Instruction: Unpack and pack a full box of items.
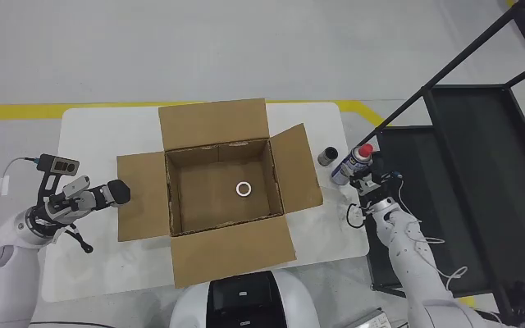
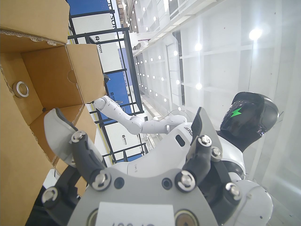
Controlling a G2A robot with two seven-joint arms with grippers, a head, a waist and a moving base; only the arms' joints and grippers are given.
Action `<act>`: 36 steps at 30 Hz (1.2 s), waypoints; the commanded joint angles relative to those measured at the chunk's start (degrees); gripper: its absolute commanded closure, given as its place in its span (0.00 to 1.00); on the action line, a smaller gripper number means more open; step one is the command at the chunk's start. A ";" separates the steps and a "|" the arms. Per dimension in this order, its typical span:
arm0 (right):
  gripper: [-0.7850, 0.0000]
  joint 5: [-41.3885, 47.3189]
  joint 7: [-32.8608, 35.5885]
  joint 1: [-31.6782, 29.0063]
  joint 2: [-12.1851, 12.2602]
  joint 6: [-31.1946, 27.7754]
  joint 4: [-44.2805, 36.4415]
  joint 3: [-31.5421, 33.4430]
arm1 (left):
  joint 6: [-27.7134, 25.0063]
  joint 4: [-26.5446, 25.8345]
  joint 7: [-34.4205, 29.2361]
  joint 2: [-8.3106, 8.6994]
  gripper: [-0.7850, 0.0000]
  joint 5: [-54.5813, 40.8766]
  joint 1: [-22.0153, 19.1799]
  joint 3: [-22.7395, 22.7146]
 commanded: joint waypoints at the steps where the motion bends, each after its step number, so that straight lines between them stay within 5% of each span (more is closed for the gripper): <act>1: 1.00 -1.08 -1.06 1.26 0.02 1.60 2.48 -0.75 | 0.00 0.00 0.00 0.00 0.00 0.00 0.00 0.00; 19: 1.00 -1.67 -9.70 7.83 -0.80 3.94 15.13 -6.44 | 0.00 0.00 0.00 0.00 0.00 0.00 0.00 0.00; 20: 0.85 -1.70 -10.04 7.91 -0.80 4.01 15.56 -6.64 | 0.00 0.00 0.00 0.00 0.00 0.00 0.00 0.00; 21: 0.56 -1.71 -10.35 7.98 -0.79 4.04 15.93 -6.83 | 0.00 0.00 0.00 0.00 0.00 0.00 0.00 0.00; 22: 0.04 -1.77 -10.69 7.99 -0.78 4.08 16.24 -7.03 | 0.00 0.00 0.00 0.00 0.00 0.00 0.00 0.00; 36: 0.00 -2.36 -19.20 4.72 1.09 5.63 12.03 -6.87 | 0.00 0.00 0.00 0.00 0.00 0.00 0.00 0.00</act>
